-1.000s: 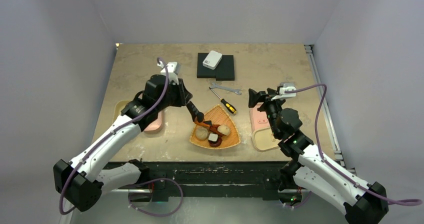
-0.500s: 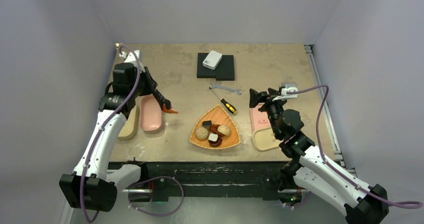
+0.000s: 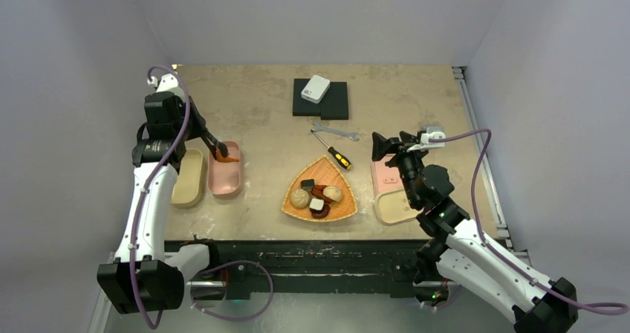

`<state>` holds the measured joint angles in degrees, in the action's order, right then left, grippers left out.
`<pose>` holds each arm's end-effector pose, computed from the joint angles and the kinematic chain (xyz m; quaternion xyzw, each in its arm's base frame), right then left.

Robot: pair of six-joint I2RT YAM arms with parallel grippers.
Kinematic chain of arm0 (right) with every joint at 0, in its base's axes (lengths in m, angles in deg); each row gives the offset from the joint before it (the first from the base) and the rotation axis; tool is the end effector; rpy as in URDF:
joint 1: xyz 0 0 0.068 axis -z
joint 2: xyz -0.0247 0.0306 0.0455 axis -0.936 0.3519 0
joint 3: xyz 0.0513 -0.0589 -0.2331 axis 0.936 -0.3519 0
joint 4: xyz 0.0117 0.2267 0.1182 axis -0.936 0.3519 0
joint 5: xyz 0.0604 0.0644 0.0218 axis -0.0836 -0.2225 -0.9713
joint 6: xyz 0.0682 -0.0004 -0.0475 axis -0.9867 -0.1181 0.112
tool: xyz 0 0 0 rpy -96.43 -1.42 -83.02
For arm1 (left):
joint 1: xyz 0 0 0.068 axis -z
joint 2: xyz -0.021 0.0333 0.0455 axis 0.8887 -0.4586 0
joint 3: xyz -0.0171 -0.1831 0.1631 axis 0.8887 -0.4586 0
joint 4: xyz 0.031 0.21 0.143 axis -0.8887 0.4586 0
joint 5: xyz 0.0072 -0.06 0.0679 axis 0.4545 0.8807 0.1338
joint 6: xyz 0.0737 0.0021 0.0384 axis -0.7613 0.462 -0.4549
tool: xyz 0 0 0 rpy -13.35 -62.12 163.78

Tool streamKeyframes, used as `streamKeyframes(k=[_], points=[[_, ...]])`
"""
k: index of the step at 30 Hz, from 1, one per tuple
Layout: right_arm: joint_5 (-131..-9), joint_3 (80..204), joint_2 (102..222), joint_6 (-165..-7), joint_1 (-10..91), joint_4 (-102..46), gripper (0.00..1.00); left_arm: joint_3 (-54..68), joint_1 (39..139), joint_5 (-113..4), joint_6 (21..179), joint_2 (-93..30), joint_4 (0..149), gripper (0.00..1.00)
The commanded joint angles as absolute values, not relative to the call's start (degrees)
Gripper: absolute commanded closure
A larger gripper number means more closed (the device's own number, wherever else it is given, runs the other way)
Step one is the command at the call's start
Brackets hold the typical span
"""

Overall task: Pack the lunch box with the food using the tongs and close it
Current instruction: Place the fake food in the packing box.

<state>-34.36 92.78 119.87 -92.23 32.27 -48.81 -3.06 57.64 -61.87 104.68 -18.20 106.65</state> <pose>0.1954 0.1060 0.2877 0.0422 0.6609 0.1689 0.7300 0.2736 0.0232 0.3084 -0.1577 0.8525 -0.0551 0.4953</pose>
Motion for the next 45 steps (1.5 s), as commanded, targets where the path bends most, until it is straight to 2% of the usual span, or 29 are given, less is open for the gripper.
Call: streamKeyframes(k=[1,27,33,45], points=[[-33.59,92.01,119.12,-92.00,32.13,-50.44,0.18,-3.95,56.61,-64.47,105.96,-18.29,99.14,1.00],[-33.41,92.42,119.07,-91.82,32.13,-49.92,0.18,-12.06,54.16,-63.57,105.26,-21.65,89.25,1.00],[-33.59,92.51,118.87,-91.82,32.13,-49.83,0.18,-12.01,54.16,-63.77,104.72,-22.32,89.75,0.86],[-33.63,92.43,119.45,-91.82,32.13,-50.01,0.18,-12.01,54.12,-64.22,104.30,-22.19,90.13,0.73]])
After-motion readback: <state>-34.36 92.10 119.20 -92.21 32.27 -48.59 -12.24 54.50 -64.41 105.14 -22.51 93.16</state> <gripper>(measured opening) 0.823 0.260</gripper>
